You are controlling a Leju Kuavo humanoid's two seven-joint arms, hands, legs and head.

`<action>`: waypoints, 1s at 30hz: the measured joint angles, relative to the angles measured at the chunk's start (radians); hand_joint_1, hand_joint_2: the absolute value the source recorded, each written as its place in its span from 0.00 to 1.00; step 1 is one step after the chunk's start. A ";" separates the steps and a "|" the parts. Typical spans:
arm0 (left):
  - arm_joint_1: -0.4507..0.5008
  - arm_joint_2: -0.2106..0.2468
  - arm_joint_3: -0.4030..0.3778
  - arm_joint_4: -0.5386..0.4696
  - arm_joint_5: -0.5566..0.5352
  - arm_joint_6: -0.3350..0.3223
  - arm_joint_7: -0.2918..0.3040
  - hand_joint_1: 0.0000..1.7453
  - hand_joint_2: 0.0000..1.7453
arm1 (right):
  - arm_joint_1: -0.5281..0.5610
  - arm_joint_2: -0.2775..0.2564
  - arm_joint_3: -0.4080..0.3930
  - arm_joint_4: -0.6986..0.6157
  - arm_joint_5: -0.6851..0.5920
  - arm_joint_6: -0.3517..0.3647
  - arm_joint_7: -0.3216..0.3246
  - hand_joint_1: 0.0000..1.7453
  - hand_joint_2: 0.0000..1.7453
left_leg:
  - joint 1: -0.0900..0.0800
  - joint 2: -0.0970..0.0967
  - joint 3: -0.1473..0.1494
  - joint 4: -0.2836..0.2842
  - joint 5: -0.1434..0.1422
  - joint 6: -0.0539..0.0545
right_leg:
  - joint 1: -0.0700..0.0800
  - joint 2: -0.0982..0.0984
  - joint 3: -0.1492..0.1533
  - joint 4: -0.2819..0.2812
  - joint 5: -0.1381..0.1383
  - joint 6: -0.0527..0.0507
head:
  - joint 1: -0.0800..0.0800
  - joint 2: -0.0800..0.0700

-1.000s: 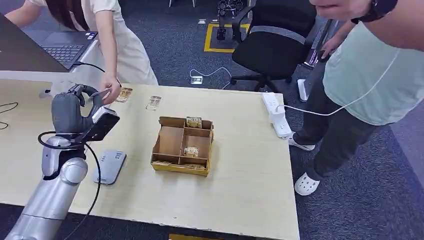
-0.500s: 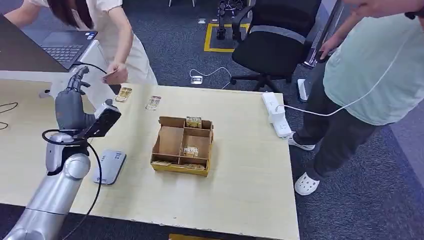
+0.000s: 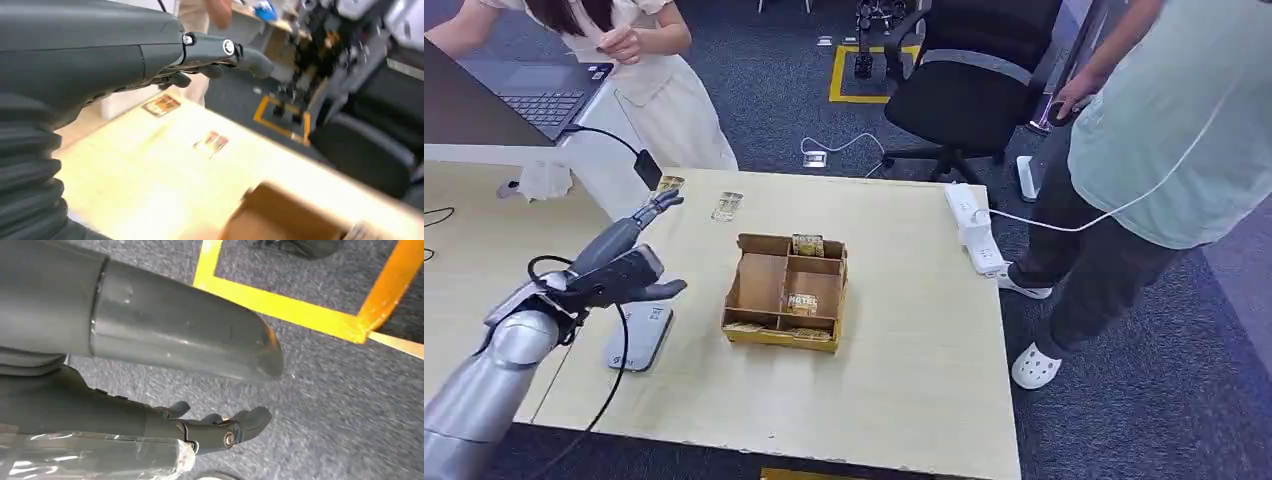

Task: Pass the card to the sensor for recognition and then transmit it.

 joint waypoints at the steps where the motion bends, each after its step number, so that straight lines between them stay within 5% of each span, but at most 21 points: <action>1: 0.023 0.057 -0.003 -0.032 0.012 -0.025 -0.029 0.00 1.00 | 0.008 0.000 -0.006 0.000 0.000 0.000 -0.004 0.00 0.00 | 0.001 0.000 0.000 0.000 0.000 -0.001 | 0.001 0.001 -0.001 0.000 -0.001 -0.001 | 0.000 0.000; 6: 0.106 0.248 -0.015 -0.180 -0.067 -0.046 -0.079 0.00 1.00 | 0.021 -0.003 -0.026 0.000 -0.002 0.001 -0.009 0.00 0.00 | 0.001 -0.003 -0.001 0.000 0.000 -0.001 | 0.001 -0.004 -0.001 0.000 -0.002 -0.003 | -0.002 0.000; 9: 0.119 0.281 -0.040 -0.241 -0.154 0.002 -0.071 0.00 1.00 | 0.019 -0.003 -0.038 0.000 -0.003 0.002 -0.010 0.00 0.00 | 0.001 -0.004 -0.001 0.000 0.000 -0.002 | 0.001 -0.004 0.000 0.000 -0.002 -0.003 | -0.002 0.000; 13: 0.139 0.277 -0.103 -0.302 -0.258 0.093 -0.045 0.00 1.00 | 0.017 -0.003 -0.048 0.000 -0.002 0.002 -0.010 0.00 0.00 | 0.001 -0.004 -0.001 0.000 0.001 -0.003 | 0.001 -0.004 0.000 0.000 -0.001 -0.005 | -0.002 0.000; 23: 0.149 0.274 -0.173 -0.347 -0.349 0.151 -0.021 0.00 1.00 | 0.016 -0.003 -0.062 0.000 -0.003 0.003 -0.005 0.00 0.00 | 0.001 -0.004 0.000 0.000 0.001 -0.003 | 0.001 -0.004 0.000 0.000 -0.001 -0.005 | -0.003 0.000; 30: 0.191 0.170 -0.290 -0.352 -0.547 0.287 0.117 0.00 1.00 | 0.015 0.001 -0.074 0.000 -0.024 -0.001 0.000 0.00 0.00 | 0.000 -0.003 -0.001 0.000 0.001 -0.003 | 0.000 -0.004 0.000 0.000 -0.001 -0.005 | -0.002 0.000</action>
